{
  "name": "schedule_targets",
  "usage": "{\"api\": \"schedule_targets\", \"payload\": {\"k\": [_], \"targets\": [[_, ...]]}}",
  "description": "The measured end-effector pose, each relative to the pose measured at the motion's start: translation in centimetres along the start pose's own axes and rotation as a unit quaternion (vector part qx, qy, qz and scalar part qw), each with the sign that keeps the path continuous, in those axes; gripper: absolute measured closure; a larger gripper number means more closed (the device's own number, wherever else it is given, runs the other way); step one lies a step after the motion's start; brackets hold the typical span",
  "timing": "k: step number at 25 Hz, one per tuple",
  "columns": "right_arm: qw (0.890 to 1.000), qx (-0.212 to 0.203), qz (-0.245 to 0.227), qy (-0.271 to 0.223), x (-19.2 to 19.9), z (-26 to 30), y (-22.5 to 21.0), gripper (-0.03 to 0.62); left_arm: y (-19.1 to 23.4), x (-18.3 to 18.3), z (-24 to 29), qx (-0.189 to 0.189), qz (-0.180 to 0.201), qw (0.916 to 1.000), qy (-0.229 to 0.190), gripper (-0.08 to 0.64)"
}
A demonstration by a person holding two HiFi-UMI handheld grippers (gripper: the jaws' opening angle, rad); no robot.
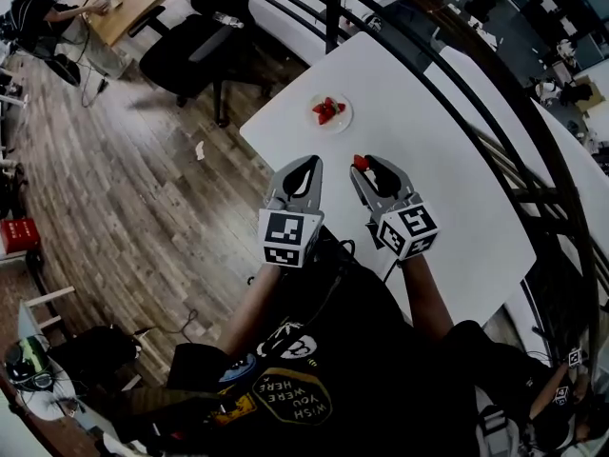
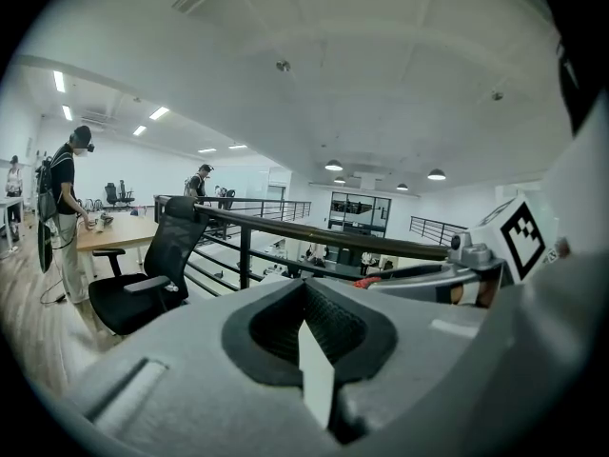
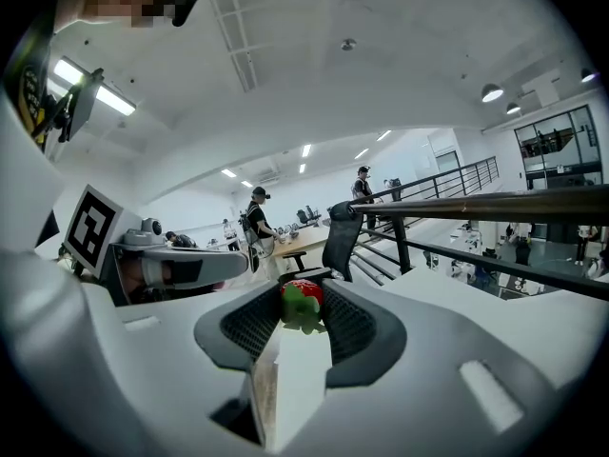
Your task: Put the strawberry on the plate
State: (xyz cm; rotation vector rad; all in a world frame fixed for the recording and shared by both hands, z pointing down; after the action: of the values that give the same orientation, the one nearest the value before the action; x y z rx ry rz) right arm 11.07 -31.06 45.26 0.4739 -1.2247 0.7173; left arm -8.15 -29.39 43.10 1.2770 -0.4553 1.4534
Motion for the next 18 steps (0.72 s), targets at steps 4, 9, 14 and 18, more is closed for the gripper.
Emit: {"api": "schedule_targets", "payload": {"k": [4,9,14,18], "targets": [[1.0,0.005,-0.002,0.011,-0.1,2.1,-0.6,0.452,1.8,-0.4,1.8,0.008,-0.001,0.9999,0.007,0.555],[1.0,0.008,-0.01,0.027,0.6,5.2,-1.8,0.451,4.3,0.1,4.2,0.012,0.0,0.9998,0.018,0.555],[0.999,0.005,-0.006,0.052,1.4,7.4,-2.5,0.451,5.9,1.2,6.0,0.016,0.001,0.9983,0.056,0.555],[0.998,0.004,-0.008,0.069,2.0,8.8,-3.1,0.452,6.7,1.7,7.1,0.017,-0.001,0.9974,0.071,0.555]]}}
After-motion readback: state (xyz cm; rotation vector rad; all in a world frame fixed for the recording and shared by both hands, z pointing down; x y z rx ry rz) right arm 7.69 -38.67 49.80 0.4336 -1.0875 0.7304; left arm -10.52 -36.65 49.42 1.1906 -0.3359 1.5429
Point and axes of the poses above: the fingertips, and each gripper's own axes: z forward along the fingers, y to its left, x out of its underside, the point moved 10 cm from there along -z, backward along the fingers, and after that the axes turned 15 degrees about -z, right-handed, at the moved point
